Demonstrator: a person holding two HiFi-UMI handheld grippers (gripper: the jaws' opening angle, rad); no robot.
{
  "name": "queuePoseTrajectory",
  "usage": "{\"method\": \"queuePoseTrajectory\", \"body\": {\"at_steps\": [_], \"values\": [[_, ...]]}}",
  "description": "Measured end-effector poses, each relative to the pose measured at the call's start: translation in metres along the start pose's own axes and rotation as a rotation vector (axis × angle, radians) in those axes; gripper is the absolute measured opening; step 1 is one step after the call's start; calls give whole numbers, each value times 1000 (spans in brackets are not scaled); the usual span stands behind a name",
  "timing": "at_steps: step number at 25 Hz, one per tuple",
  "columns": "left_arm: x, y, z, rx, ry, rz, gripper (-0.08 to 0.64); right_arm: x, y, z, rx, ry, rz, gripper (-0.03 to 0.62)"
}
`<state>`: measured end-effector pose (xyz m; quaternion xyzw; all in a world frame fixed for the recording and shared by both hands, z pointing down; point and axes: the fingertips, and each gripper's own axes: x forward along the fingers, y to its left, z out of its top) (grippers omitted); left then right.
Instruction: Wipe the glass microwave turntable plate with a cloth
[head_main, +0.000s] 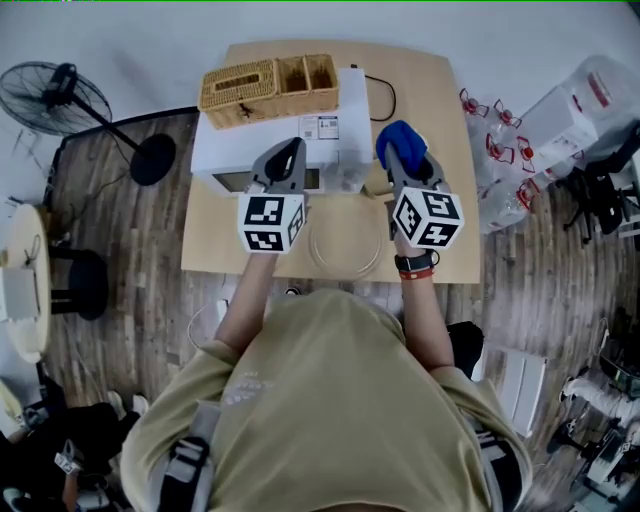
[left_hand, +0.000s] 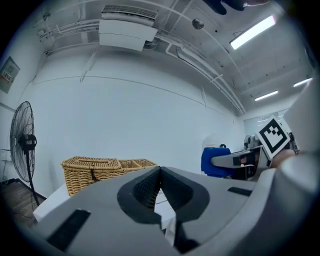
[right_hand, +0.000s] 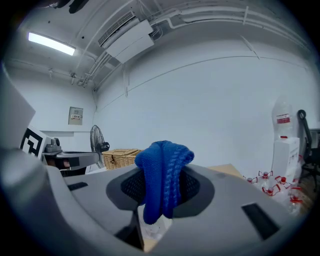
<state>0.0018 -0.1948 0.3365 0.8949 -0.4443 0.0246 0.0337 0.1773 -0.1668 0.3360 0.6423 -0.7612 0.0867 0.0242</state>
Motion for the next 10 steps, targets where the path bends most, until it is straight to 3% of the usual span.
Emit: {"method": "queuePoseTrajectory", "body": {"at_steps": [3,5,7,10], "values": [[-3,-7,-2,-54,-4,-22,17,0,12,1,1,8,65,133],[-7,-15,-2,-118,-19,-75,18,0,28,3,25,7,154,133],[-16,-27,7,-203,-70,-185,18,-4,47,6,60,-1,263,133],[-38,-53,32,-320,-192,-440,18,-14,75,11,101,-24,437,133]]}}
